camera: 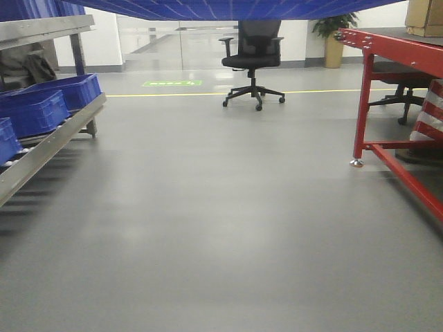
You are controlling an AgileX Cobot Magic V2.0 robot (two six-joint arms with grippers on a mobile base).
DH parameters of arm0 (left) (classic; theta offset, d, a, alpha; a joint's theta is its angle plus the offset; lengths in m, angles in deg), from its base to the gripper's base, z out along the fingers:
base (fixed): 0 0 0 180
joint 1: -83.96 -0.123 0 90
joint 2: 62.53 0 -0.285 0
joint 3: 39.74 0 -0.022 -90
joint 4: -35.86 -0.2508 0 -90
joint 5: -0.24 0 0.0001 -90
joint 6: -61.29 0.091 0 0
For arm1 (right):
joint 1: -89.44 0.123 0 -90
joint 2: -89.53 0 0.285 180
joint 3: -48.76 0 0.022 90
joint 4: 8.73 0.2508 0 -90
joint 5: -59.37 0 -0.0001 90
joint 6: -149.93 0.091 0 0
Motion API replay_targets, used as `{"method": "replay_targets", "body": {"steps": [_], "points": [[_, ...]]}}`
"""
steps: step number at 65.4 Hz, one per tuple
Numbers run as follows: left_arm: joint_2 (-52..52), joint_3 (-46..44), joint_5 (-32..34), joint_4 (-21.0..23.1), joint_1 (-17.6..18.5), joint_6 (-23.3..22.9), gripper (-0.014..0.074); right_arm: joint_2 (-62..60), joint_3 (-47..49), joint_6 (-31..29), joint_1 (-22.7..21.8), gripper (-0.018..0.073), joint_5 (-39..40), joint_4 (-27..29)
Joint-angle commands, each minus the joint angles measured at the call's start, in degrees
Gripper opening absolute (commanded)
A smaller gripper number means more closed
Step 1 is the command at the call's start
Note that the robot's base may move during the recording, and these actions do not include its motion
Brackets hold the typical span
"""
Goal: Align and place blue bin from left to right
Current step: 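Drive across the floor past the black chair carrying the bin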
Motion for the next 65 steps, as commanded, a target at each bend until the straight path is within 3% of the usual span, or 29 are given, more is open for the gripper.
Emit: {"method": "replay_targets", "body": {"steps": [1,65], "points": [[-1.4,-1.1,4.4,-2.3,0.0,0.7,-0.0008,-1.4,0.7,-1.6,-0.2,-0.0079,4.1,-1.6],[-1.4,-1.1,4.4,-2.3,0.0,0.7,-0.0008,-1.4,0.7,-1.6,-0.2,-0.0079,4.1,-1.6]]}}
